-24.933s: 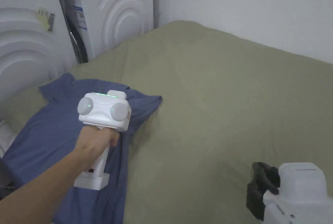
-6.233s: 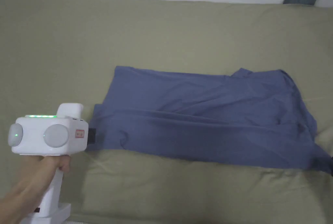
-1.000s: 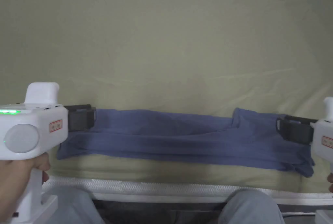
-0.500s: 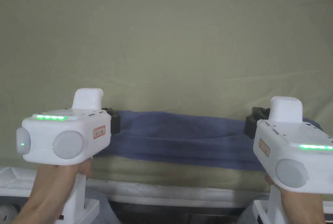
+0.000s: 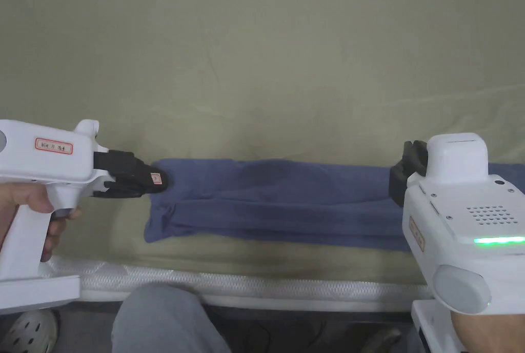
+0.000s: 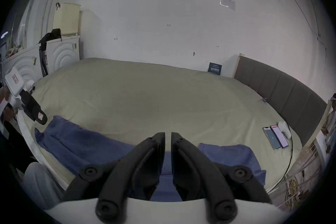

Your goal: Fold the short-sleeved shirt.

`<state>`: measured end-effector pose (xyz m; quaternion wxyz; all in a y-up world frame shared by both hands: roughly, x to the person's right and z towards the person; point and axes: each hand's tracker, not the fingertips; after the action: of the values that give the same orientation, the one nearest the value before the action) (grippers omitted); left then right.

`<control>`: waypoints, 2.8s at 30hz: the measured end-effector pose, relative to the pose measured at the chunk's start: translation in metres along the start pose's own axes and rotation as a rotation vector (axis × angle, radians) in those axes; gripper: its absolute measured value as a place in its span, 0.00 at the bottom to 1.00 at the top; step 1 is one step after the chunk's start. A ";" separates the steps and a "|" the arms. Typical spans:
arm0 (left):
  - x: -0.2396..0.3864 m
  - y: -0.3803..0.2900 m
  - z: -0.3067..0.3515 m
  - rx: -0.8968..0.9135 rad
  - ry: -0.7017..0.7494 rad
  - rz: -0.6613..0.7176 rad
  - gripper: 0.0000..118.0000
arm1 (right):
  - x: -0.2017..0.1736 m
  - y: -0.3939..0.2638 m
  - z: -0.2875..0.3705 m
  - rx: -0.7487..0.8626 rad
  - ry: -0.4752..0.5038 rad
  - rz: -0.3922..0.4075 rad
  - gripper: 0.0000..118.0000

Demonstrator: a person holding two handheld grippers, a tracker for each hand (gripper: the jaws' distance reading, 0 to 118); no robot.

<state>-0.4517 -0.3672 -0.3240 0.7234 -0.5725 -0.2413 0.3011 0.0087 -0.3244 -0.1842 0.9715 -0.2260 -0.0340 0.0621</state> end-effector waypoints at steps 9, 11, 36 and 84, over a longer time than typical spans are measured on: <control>-0.014 0.002 -0.004 0.007 -0.033 0.052 1.00 | 0.003 -0.003 -0.003 -0.030 0.016 0.012 0.11; -0.016 0.004 -0.013 -0.015 -0.060 0.052 1.00 | 0.005 -0.004 -0.005 -0.039 0.013 -0.004 0.11; 0.007 -0.038 -0.048 0.056 -0.089 0.170 0.05 | 0.025 0.013 0.000 -0.019 0.037 -0.052 0.11; 0.115 -0.028 -0.067 0.159 -0.138 -0.024 0.00 | 0.034 0.009 -0.006 -0.015 0.009 -0.062 0.11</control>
<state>-0.3198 -0.3353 -0.3119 0.7519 -0.4883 -0.2726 0.3492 0.0421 -0.3149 -0.1924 0.9715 -0.2323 -0.0369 0.0308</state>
